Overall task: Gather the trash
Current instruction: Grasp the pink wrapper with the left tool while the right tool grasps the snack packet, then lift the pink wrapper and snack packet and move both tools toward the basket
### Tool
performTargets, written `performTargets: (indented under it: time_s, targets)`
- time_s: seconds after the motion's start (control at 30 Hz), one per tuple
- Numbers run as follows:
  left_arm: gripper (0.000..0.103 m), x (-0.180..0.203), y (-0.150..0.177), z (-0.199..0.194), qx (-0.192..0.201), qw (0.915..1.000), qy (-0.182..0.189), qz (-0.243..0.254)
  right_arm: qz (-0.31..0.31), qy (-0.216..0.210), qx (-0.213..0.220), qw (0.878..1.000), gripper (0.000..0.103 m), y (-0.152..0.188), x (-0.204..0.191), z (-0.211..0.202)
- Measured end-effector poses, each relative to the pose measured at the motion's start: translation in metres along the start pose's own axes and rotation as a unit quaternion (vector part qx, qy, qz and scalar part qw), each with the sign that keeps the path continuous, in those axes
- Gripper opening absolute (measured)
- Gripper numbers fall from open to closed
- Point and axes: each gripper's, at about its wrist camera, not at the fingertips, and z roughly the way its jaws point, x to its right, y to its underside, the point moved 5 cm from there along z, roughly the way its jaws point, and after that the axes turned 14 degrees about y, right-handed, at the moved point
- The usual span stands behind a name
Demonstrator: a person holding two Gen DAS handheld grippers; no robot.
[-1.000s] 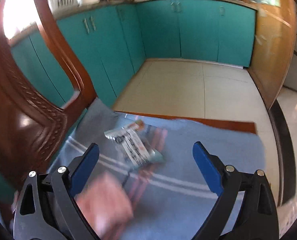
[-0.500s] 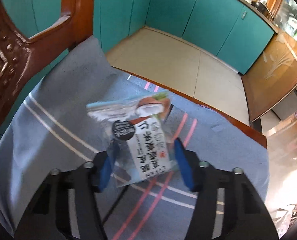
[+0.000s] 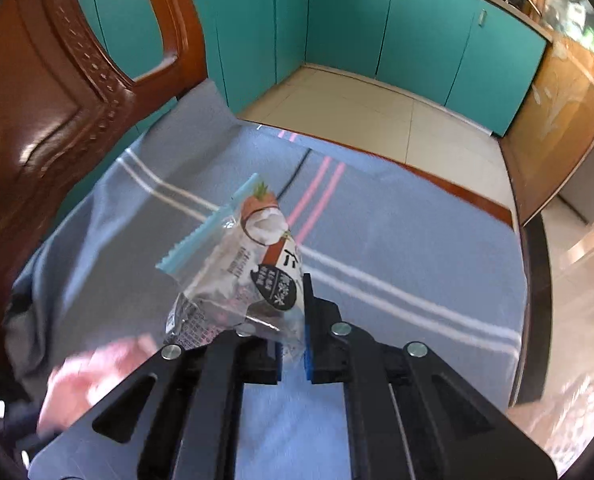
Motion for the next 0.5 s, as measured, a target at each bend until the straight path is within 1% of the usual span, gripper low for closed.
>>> performTargets:
  time_s: [0.1,0.13,0.17,0.27,0.33,0.4,0.47,0.5]
  targets:
    - [0.025,0.002,-0.001,-0.005,0.009,1.0,0.004,-0.002,0.006,-0.012,0.006,1.0,0.008,0.015,0.007,-0.018]
    - [0.032,0.004,0.0,-0.008,0.013,0.9999,0.003,-0.002,0.008,-0.013,0.007,1.0,0.008,0.019,0.009,-0.024]
    - [0.042,0.004,-0.001,-0.011,0.02,0.9998,0.001,-0.002,0.011,-0.017,0.009,1.0,0.008,0.024,0.013,-0.031]
    - [0.058,0.007,-0.001,-0.018,0.035,0.9993,-0.006,-0.004,0.016,-0.024,0.016,0.999,0.008,0.03,0.021,-0.044]
    - [0.062,0.006,-0.002,-0.021,0.039,0.9992,-0.007,-0.007,0.017,-0.024,0.018,0.999,0.008,0.031,0.024,-0.049]
    - [0.063,0.006,-0.002,-0.023,0.041,0.9991,-0.004,-0.012,0.017,-0.021,0.022,0.999,0.008,0.033,0.026,-0.055]
    - [0.068,0.004,-0.003,-0.023,0.043,0.999,-0.001,-0.015,0.014,-0.025,0.023,0.999,0.008,0.037,0.026,-0.06]
    - [0.074,0.004,-0.005,-0.024,0.046,0.9988,-0.001,-0.017,0.014,-0.027,0.021,0.999,0.008,0.04,0.026,-0.061]
